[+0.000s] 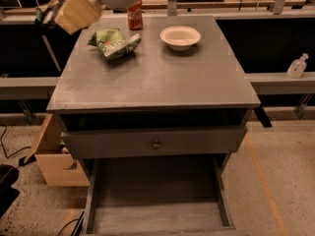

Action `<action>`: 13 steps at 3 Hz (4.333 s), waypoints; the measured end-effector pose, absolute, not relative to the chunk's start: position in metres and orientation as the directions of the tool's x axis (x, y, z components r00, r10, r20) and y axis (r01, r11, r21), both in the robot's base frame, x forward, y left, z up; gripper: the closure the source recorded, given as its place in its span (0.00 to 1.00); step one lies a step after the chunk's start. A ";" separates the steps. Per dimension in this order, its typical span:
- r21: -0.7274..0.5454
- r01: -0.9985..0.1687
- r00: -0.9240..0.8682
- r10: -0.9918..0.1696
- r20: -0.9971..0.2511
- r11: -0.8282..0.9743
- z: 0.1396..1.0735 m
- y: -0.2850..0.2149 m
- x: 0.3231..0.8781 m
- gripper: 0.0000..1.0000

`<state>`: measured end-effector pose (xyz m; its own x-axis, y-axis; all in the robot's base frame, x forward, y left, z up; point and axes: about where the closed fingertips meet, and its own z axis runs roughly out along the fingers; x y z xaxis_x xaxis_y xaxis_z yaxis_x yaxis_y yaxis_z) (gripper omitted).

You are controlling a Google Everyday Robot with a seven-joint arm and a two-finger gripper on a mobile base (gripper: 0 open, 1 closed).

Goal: Place rxbar chocolate into middle drawer

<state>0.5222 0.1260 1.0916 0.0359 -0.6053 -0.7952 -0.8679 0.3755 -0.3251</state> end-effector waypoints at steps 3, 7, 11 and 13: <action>0.008 -0.791 -0.369 -0.467 -0.804 0.611 0.922 -0.056 0.492 1.00; 0.330 -0.684 -0.575 -0.202 -0.793 0.651 0.686 -0.120 0.473 1.00; 0.254 -0.782 -0.463 -0.258 -0.848 0.569 0.593 -0.088 0.491 1.00; 0.268 -0.879 -0.410 -0.338 -0.847 0.395 0.461 -0.037 0.480 1.00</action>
Offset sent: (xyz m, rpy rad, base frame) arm -0.0312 -0.2234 -0.1840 0.1470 0.4292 -0.3274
